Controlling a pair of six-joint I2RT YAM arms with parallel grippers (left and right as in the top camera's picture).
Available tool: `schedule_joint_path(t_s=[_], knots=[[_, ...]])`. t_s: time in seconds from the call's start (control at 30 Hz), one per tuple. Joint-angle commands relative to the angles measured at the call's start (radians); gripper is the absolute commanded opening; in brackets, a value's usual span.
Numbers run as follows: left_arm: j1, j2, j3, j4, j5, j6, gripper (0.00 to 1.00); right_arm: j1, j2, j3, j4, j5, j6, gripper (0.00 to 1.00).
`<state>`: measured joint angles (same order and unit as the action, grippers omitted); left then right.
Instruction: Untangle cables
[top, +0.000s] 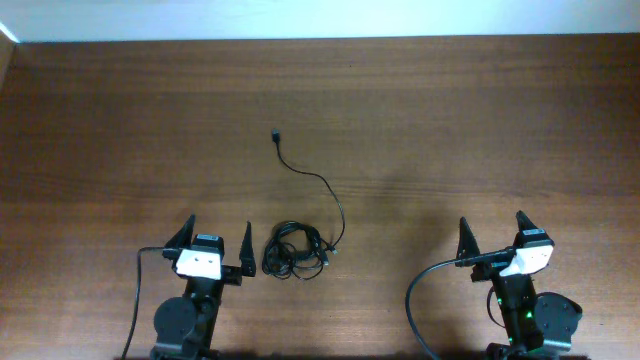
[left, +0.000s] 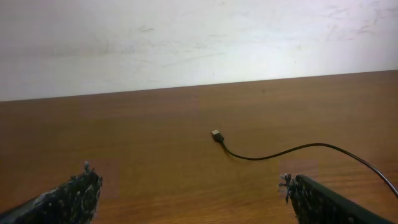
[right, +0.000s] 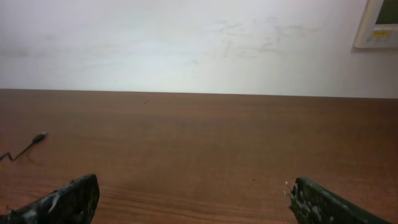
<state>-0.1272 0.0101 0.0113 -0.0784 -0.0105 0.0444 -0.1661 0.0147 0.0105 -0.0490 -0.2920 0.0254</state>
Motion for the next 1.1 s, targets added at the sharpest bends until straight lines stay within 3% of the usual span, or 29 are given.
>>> schedule_joint_path(t_s=[0.0,0.8,1.07], knots=[[-0.001,-0.005,-0.001,-0.006,0.014,-0.006,0.99,0.01,-0.011,-0.005,-0.007,0.016,0.0,0.99],[-0.001,0.011,0.038,-0.064,0.039,0.003,0.99,0.01,-0.011,-0.005,-0.007,0.016,0.0,0.99],[-0.001,0.243,0.186,-0.092,0.15,0.082,0.99,0.01,-0.011,-0.005,-0.007,0.016,0.001,0.99]])
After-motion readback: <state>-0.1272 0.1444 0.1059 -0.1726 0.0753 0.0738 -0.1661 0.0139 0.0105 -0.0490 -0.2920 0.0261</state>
